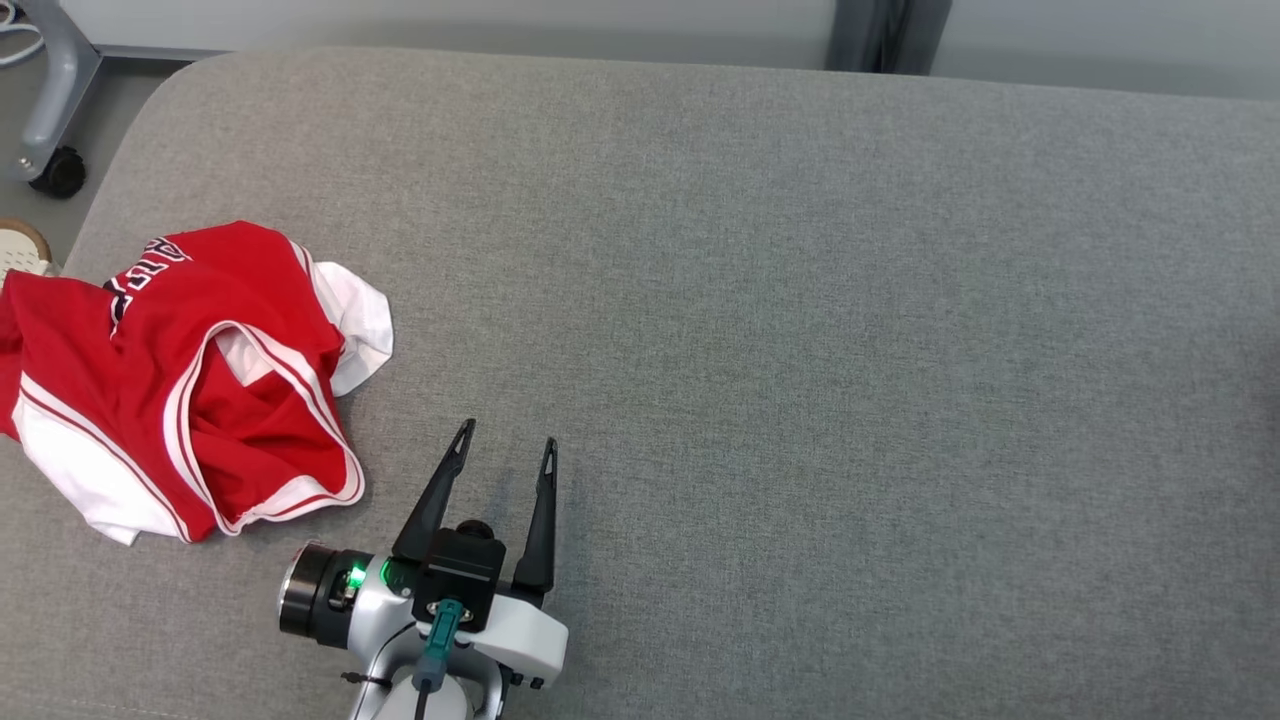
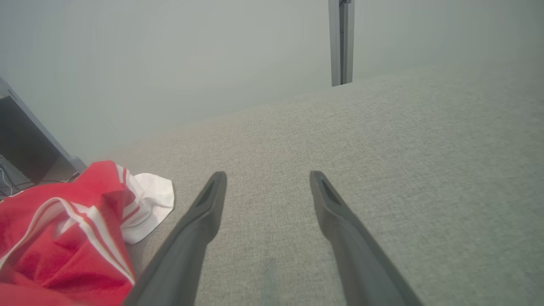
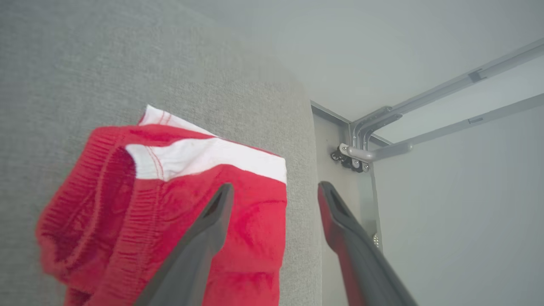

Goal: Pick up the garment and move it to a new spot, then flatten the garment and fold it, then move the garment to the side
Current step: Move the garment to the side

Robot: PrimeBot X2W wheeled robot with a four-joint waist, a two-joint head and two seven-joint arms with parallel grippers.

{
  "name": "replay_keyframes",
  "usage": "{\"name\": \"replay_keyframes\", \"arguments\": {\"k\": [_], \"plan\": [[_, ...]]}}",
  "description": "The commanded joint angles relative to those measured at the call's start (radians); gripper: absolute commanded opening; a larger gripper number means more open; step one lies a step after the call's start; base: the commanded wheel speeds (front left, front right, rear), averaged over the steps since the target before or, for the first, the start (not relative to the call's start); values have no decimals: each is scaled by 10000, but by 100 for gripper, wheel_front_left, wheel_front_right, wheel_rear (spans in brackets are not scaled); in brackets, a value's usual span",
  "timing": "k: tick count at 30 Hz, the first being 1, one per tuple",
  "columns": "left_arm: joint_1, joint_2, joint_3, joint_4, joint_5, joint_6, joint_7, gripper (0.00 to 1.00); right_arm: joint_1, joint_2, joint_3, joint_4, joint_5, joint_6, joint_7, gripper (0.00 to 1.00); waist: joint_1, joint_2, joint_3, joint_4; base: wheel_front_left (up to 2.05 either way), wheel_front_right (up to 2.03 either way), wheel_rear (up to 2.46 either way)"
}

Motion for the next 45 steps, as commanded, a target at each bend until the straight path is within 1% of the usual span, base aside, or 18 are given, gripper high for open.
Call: {"name": "replay_keyframes", "arguments": {"k": [1,4,7,12,15,20,22,23,25,27,29,32,34,37,40,45], "plan": [[108,39,65,26,-43,59,-43,100,-93,188,-94,35,81,-1,-245,100,0,0,-155,-10,0,0,0],[250,44,154,23,-66,70,-43,100,-105,589,-323,-52,321,-1,-720,100,0,0,-420,-73,0,0,0],[350,94,294,-32,-71,82,-43,100,28,1083,-584,-388,689,-1,-1227,100,0,0,-692,-217,0,0,0],[594,216,569,-100,-112,120,-43,100,342,1849,-976,-1307,1367,-1,-2300,100,0,0,-1176,-571,0,0,0],[700,269,700,-153,-122,126,-43,100,501,2048,-1146,-1731,1663,-1,-2660,100,0,0,-1355,-720,0,0,0],[972,409,1065,-359,-141,209,-43,100,1126,2443,-1634,-2970,2258,-1,-3196,100,0,0,-1745,-1022,0,0,0],[1104,449,1197,-435,-159,217,-43,100,1402,2527,-2046,-3533,2338,-1,-3239,100,0,0,-1879,-1102,0,0,0],[1156,461,1251,-475,-151,224,-43,100,1515,2526,-2442,-3877,2252,-1,-3242,100,0,0,-1939,-1136,0,0,0],[1256,471,1366,-565,-139,237,-43,100,2119,2627,-3379,-4548,1954,-1,-3235,100,0,0,-2050,-1190,0,0,0],[1371,469,1468,-638,-147,236,-43,100,2929,2895,-4533,-5246,1542,-1,-3236,100,0,0,-2150,-1226,0,0,0],[1493,457,1578,-737,-154,241,-43,100,3704,3114,-5585,-5930,602,0,-3240,100,0,0,-2237,-1260,0,0,0],[1632,434,1700,-876,-133,230,-43,100,5203,3859,-6979,-6954,-731,0,-3241,100,0,0,-2326,-1315,0,0,0],[1716,415,1769,-952,-107,225,-43,100,6118,4455,-7815,-7633,-1403,0,-3242,100,0,0,-2376,-1352,0,0,0],[1843,390,1873,-1069,-92,235,-43,100,7247,5222,-8673,-8541,-2342,0,-3241,100,0,0,-2435,-1413,0,0,0],[1938,357,2004,-1165,-107,241,-43,100,8092,5875,-9143,-9312,-3000,0,-3242,100,0,0,-2436,-1492,0,0,0],[2041,268,2199,-1357,-163,212,-43,100,8928,6561,-9402,-10206,-3750,0,-3242,100,0,0,-2384,-1551,0,0,0]]}}
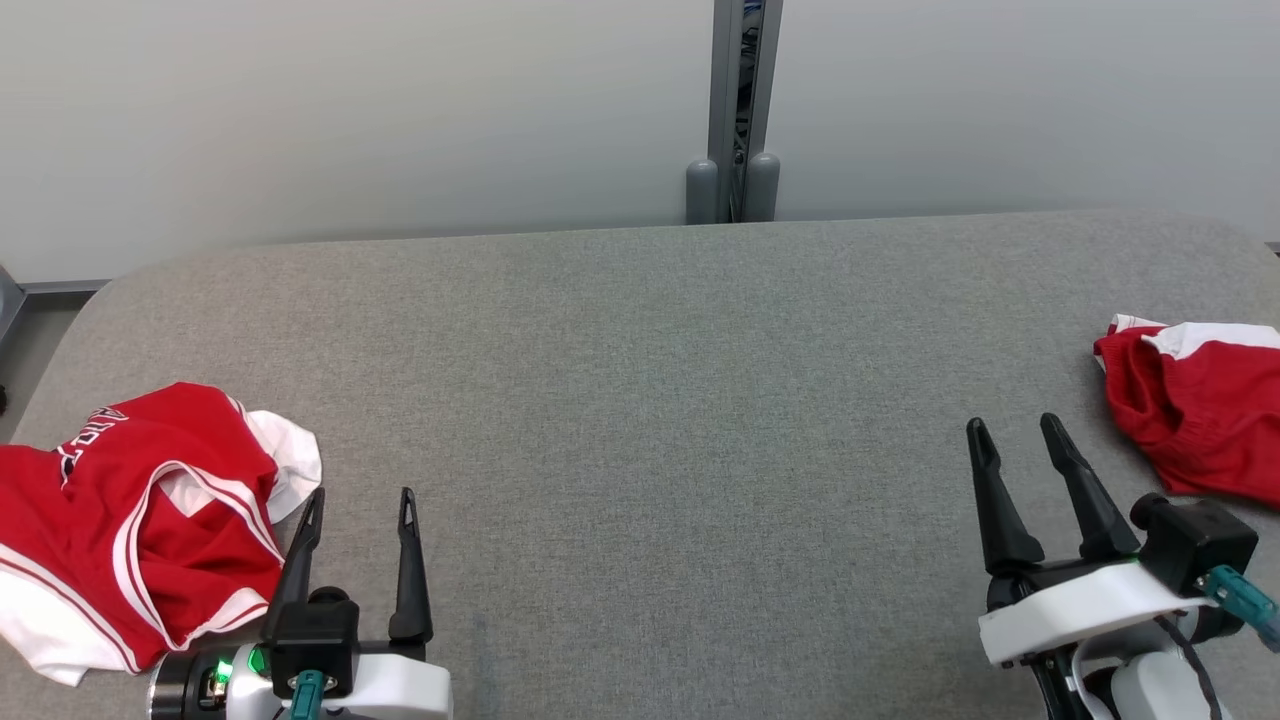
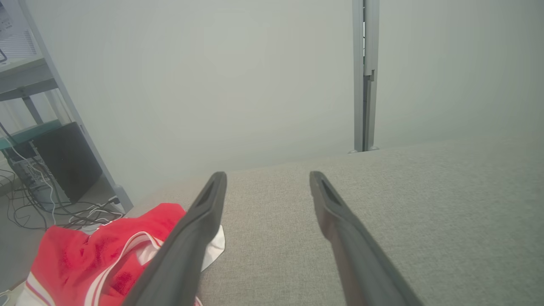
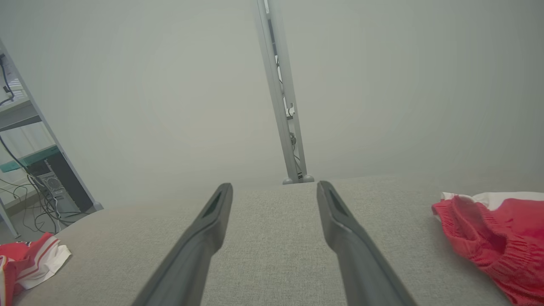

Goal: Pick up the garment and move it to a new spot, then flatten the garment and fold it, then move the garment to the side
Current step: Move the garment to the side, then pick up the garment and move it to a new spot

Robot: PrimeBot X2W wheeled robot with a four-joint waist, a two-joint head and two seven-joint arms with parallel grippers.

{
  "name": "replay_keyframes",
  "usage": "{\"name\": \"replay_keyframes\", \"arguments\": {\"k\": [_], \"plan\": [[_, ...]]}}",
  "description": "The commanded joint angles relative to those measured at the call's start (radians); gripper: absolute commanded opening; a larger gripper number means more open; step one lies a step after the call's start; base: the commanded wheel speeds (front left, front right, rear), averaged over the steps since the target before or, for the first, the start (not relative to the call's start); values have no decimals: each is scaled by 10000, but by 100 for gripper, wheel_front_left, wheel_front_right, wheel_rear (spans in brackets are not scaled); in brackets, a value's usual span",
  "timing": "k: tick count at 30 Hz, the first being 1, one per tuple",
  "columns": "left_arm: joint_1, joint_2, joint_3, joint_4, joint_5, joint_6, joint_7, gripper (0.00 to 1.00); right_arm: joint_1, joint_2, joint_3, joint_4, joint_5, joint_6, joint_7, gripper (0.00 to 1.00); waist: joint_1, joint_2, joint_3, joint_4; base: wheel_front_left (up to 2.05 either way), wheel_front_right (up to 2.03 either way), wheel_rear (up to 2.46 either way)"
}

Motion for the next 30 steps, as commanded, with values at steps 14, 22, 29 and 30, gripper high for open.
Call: {"name": "replay_keyframes", "arguments": {"k": [14,22,29,30], "plan": [[365,-232,556,-195,-920,-691,-43,100,1104,741,-975,-648,-1963,2,-50,100,0,-1,-5,87,0,0,0],[405,-229,664,-455,-1236,-696,-43,100,1182,846,-1266,-686,-2221,2,-51,100,0,-1,-6,63,0,0,0],[421,-231,638,-419,-1199,-724,-43,100,1166,851,-1197,-590,-2049,2,-51,100,0,-1,17,40,0,0,0],[415,-231,632,-406,-1187,-736,-43,100,1169,851,-1197,-572,-2036,2,-52,100,0,-1,17,44,0,0,0]]}}
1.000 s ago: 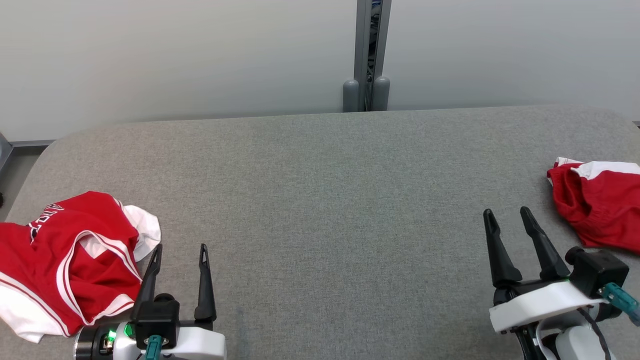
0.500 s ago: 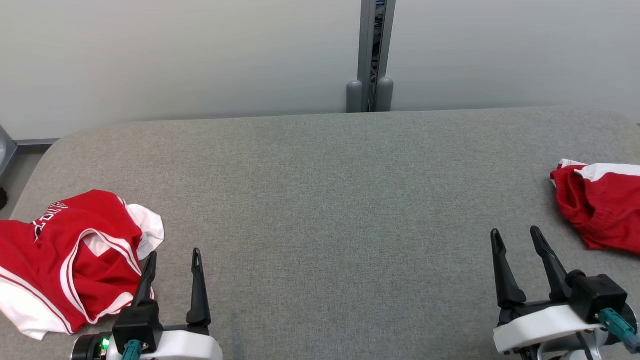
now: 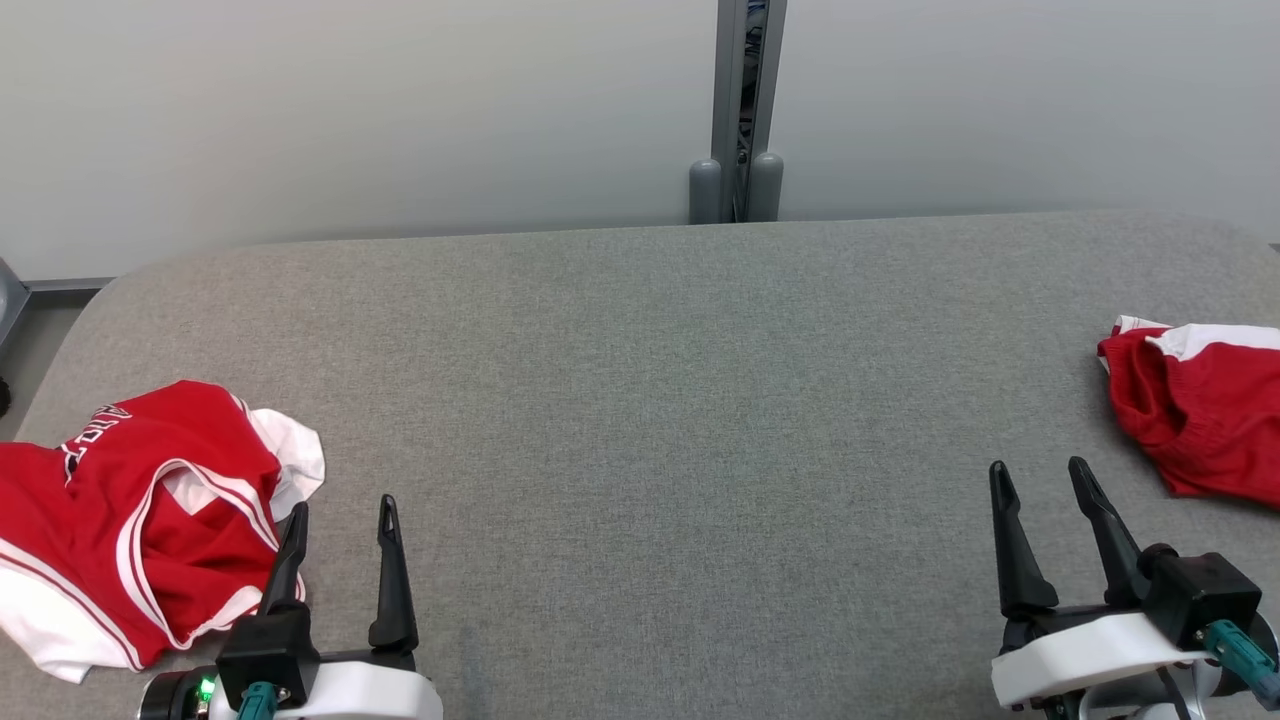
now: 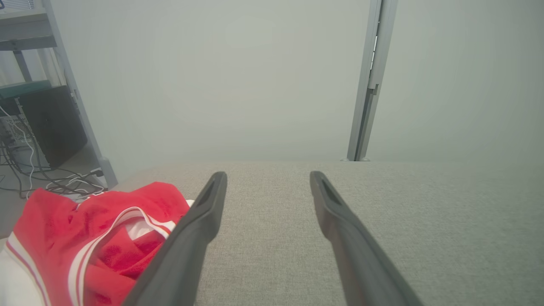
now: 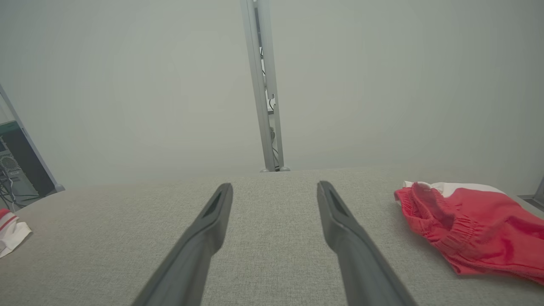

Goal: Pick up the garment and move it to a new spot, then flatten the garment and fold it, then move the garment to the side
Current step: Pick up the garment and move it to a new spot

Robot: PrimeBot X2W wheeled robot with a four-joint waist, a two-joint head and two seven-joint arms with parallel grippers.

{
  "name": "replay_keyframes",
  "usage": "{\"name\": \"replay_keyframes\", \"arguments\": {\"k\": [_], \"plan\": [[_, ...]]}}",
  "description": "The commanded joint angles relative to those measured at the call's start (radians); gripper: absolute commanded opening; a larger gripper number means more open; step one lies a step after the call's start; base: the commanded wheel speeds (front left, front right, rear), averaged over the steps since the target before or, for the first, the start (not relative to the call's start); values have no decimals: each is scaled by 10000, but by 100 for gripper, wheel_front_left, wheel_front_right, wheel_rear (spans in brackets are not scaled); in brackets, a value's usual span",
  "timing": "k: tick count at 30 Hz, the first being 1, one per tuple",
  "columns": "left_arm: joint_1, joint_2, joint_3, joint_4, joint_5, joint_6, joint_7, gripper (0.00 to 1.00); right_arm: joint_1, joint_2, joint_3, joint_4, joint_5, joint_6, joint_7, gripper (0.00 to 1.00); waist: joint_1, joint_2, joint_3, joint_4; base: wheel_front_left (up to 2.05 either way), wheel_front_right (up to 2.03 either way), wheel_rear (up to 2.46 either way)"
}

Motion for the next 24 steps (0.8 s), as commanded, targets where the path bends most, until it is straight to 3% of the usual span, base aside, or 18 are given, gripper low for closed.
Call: {"name": "replay_keyframes", "arguments": {"k": [1,14,24], "plan": [[28,34,23,19,18,-42,-43,100,51,-22,8,26,48,2,-49,100,0,-1,1,10,0,0,0],[-76,34,1,162,146,-164,-43,100,36,-24,132,110,146,2,-49,100,0,-1,67,192,0,0,0],[-143,34,-163,237,155,-16,-43,100,181,-28,740,251,-4,2,-49,100,0,-1,161,1630,0,0,0]]}}
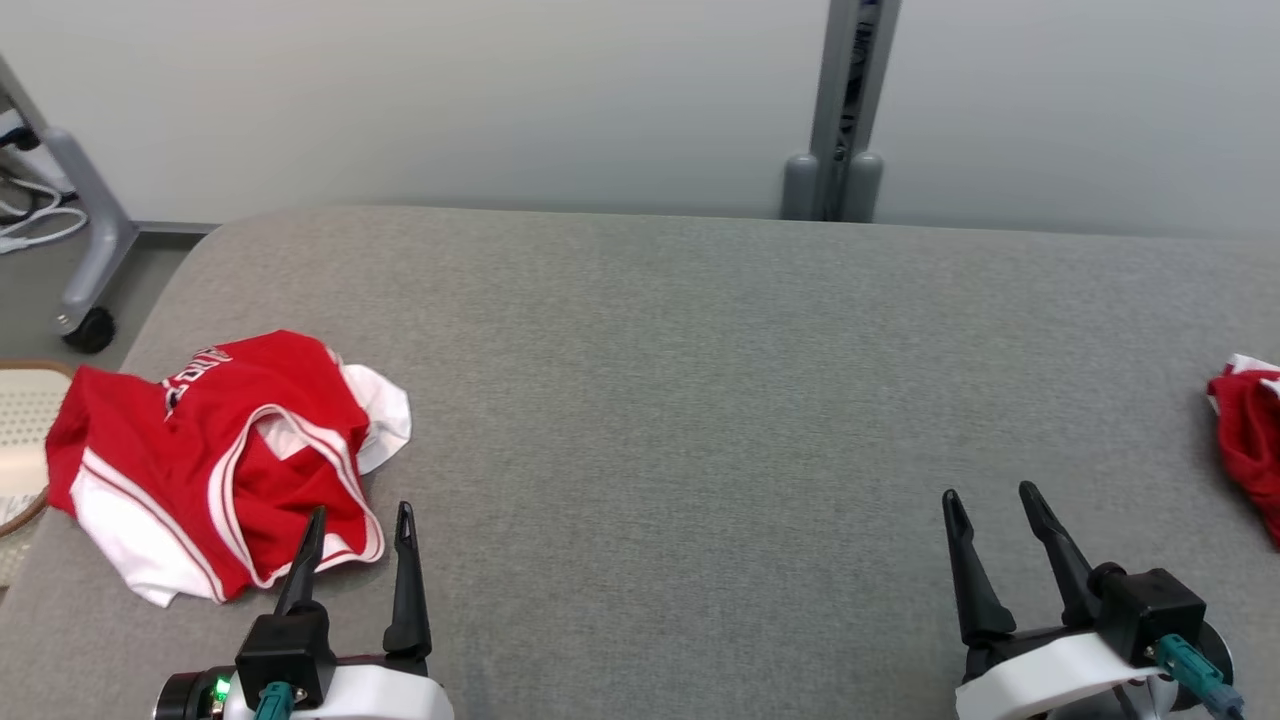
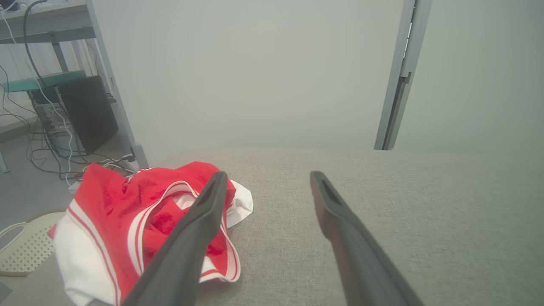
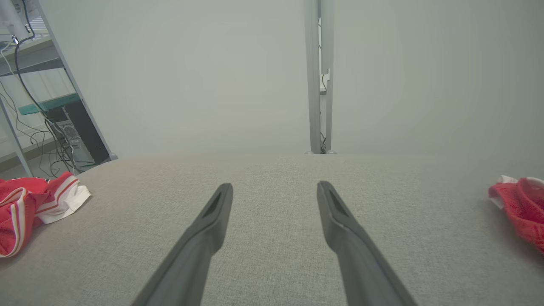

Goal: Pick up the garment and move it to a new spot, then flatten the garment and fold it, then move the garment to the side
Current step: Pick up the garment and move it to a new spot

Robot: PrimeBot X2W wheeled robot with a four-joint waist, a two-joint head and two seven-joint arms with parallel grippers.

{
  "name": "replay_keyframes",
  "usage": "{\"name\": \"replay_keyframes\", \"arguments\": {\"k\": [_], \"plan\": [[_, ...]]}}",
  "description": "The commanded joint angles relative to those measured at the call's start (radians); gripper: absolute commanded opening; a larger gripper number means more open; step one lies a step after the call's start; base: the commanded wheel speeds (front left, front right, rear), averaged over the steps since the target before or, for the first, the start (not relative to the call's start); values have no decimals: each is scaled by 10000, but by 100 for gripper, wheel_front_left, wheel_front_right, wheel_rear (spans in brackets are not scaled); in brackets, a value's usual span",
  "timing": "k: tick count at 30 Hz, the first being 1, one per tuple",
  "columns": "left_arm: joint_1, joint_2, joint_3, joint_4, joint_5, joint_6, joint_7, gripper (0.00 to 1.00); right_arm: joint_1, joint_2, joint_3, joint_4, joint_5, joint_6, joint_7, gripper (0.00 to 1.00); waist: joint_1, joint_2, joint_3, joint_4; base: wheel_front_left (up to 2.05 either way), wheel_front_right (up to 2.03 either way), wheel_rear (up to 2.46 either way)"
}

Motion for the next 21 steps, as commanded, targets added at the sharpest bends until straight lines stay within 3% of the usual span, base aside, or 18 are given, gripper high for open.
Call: {"name": "replay_keyframes", "arguments": {"k": [1,14,21], "plan": [[-59,42,-8,-42,34,78,-43,100,81,-43,55,21,-54,2,-53,100,0,-1,44,694,0,0,0],[501,34,560,-244,355,-42,-43,100,310,-48,591,181,305,2,-51,100,0,-1,-372,2973,0,0,0],[914,33,1005,-394,527,-265,-43,100,439,-49,876,280,620,2,-53,100,0,-1,-802,3591,0,0,0]]}}
